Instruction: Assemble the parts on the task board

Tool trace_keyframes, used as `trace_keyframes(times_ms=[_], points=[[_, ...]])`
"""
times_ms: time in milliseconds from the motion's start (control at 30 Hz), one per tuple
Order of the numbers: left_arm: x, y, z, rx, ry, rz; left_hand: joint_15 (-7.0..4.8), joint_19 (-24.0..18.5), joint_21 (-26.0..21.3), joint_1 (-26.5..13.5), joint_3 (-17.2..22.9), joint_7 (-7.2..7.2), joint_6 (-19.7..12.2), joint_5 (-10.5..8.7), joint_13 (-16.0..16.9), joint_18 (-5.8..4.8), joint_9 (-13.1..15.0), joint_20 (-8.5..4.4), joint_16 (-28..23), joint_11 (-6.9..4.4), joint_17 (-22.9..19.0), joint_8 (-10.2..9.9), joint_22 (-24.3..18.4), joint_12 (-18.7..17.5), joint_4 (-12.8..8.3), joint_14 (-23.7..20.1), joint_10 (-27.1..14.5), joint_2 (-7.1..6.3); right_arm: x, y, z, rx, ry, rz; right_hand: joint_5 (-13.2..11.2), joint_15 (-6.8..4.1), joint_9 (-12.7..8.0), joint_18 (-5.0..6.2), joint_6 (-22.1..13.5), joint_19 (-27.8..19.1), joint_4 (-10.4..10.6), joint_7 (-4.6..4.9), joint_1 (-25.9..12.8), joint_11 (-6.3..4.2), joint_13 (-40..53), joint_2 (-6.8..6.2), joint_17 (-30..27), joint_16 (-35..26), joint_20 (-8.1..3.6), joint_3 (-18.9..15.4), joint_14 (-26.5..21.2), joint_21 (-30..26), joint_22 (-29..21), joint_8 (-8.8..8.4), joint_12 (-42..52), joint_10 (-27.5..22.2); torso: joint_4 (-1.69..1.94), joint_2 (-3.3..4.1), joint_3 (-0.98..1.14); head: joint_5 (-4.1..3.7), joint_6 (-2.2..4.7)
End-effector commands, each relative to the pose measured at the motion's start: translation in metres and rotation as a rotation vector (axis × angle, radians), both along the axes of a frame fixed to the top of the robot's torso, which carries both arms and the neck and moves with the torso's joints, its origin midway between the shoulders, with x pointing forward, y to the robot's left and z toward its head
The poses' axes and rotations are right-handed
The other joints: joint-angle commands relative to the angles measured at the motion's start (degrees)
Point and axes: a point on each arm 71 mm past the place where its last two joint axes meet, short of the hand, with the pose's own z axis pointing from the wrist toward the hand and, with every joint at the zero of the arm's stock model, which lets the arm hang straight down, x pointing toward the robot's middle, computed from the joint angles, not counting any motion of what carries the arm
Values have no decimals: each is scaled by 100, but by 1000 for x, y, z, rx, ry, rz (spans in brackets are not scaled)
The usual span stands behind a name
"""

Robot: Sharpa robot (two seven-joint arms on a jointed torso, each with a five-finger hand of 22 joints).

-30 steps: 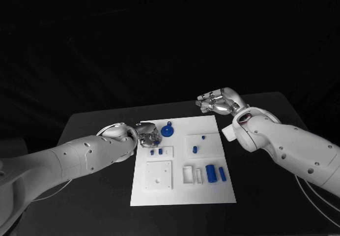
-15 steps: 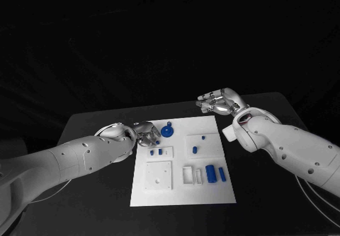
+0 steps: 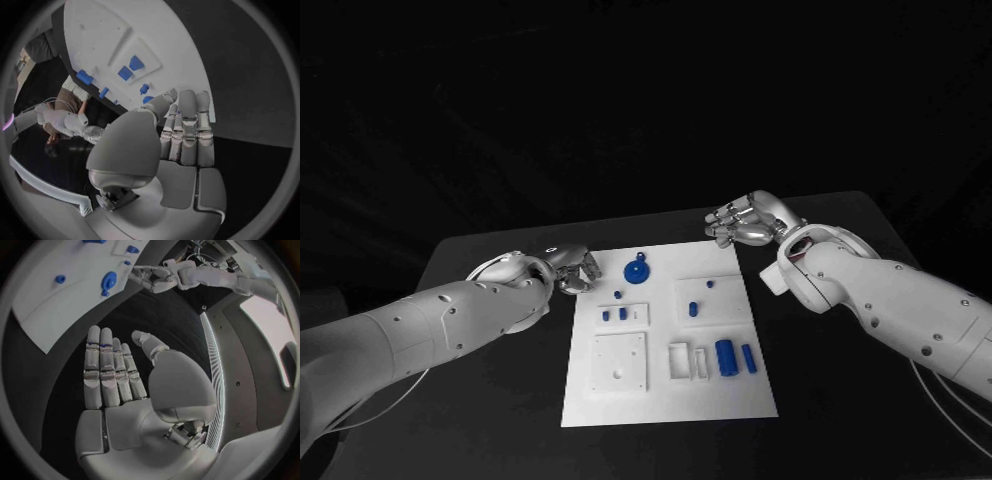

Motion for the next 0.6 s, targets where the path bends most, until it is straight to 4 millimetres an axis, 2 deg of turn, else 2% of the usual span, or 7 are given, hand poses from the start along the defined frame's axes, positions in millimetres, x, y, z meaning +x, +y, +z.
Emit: trace_keyframes(times_ms=[33,167,233,367,467,500,600], points=[[2,8,14,-159,-59,54,-10,-167,-114,-93,-22,-34,-76,-95,2,-4,4,20,-317,-34,-143,20,74,9,75,-129,167,-23,-2,2,-6,-236,-40,102,-281,-165,8,42,154,331,-147,-57,93,-62,-1,-7,174,145,-194,-68,428,333,184,21,-13,129,8,-4,0,-56,60],[4,19,31,-392,-45,145,-5,-192,-550,-281,-335,23,-138,-131,16,-139,2,22,-756,-77,-306,17,-259,46,315,-140,363,-12,-4,0,-15,-398,-46,122,-629,-361,-3,-43,225,556,-337,-90,141,-134,-1,23,1004,819,-487,-127,711,1120,747,-3,-19,214,5,-4,-4,-97,95],[4,23,40,-520,-17,184,62,-270,-957,-247,-487,77,-61,-121,12,-209,4,61,-1331,-43,-507,23,-576,38,380,-301,292,31,-6,1,-20,-481,-43,122,-643,-394,-1,20,208,560,-385,-99,21,-127,3,8,1480,1046,-501,-70,764,1521,1079,1,-10,115,7,-5,-11,-112,117],[2,29,57,-736,34,224,540,-1208,-1951,-268,-456,130,-28,-89,5,-373,1,480,-3102,179,-1070,14,-1307,35,414,-1274,-169,54,-9,7,-29,-605,-42,115,-702,-429,1,74,223,607,-402,-115,-47,-123,3,-55,2222,1706,-522,77,707,1948,1459,3,-13,40,-8,-14,-10,-103,159],[-1,32,70,-873,60,235,688,-1467,-2100,-257,-471,111,-5,-47,4,-330,1,711,-4488,205,-1060,19,-2252,42,390,-985,-265,101,-12,13,-34,-684,-50,104,-1035,-442,-1,114,198,632,-419,-113,-53,-106,3,-121,2641,2085,-536,326,719,2239,1739,1,-10,-55,6,-30,-26,-131,174],[-2,33,74,-909,68,236,694,-1443,-2055,-246,-498,102,5,-40,-3,-316,2,748,-5191,198,-1018,21,-2952,37,334,-627,-288,123,-13,15,-35,-707,-54,100,-1090,-441,-1,131,192,651,-423,-118,-65,-101,8,-163,2777,2239,-537,440,702,2343,1838,0,5,-98,16,-28,-31,-148,187],[-6,32,82,-991,88,238,744,-1412,-2086,-283,-514,97,31,-12,1,-367,3,768,-5581,208,-1040,20,-3539,39,291,-591,-275,160,-16,21,-40,-767,-66,90,-1316,-436,2,188,217,568,-385,-117,-71,-81,2,-281,3099,2571,-525,807,616,2604,2162,5,-12,-166,24,-25,-50,-165,214]])
